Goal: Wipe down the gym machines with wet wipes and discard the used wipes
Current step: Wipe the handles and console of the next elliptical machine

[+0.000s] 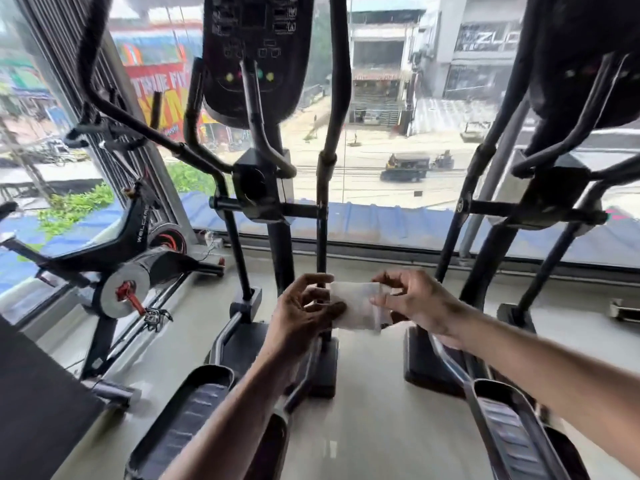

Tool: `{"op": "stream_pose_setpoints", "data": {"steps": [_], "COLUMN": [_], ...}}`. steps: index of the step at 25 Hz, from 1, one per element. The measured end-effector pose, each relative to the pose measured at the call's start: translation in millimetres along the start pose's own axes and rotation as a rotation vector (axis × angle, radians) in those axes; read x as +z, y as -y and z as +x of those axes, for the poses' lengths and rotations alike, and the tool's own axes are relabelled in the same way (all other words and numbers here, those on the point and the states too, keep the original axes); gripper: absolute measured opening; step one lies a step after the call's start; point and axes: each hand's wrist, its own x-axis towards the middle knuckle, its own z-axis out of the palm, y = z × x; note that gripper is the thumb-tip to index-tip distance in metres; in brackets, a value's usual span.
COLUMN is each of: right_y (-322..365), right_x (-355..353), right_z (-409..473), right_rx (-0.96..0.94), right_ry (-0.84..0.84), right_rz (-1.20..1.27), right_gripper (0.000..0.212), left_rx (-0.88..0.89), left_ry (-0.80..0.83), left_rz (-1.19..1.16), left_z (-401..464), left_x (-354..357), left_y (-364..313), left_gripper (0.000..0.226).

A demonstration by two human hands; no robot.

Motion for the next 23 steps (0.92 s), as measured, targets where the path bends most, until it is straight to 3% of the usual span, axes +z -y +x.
{"op": "stream_pose_setpoints", "data": {"steps": [7,11,14,16,18,20,23], "right_y": [42.9,42.3,44.0,47.8,54.2,66.6,97.6], "right_x": [-14.0,-28.7,-53.2,-77.9,-104.5,-128.9,-155.4], "right_z": [93.8,131.7,163.8,186.2,209.9,235.3,278.3], "right_rx": [-0.072,-0.173,-0.234,-0.280,-0.330,-0.324,-0.328], "right_ry": [0.037,-0.077,-0.129,-0.105,-0.026,0.065,0.061], "right_rz": [0.113,0.129,0.032,-0.063,-0.168,-0.164,-0.191], "right_gripper": [0.022,0.015,0.026,0.029,0.019,0.022,0.017], "left_rx": [0.117,0.124,0.112,0.143,0.196,0.252,0.326], "left_ry": [-0.062,0.009,0.031,0.054,0.062,0.045,-0.020], "left_rz": [-0.022,0.032,0.114,0.158,0.207,0.252,0.297], "left_z": [100.6,141.4,180.8,208.3,234.6,259.4,293.5], "left_x": [-13.1,-11.6,1.4,13.2,21.6,28.5,37.3], "left_y": [-49.8,-57.3,-71.0,-83.5,-95.2,-107.2,-127.2], "left_gripper": [0.029,0.019,0.011,0.011,0.009,0.010,0.011]}}
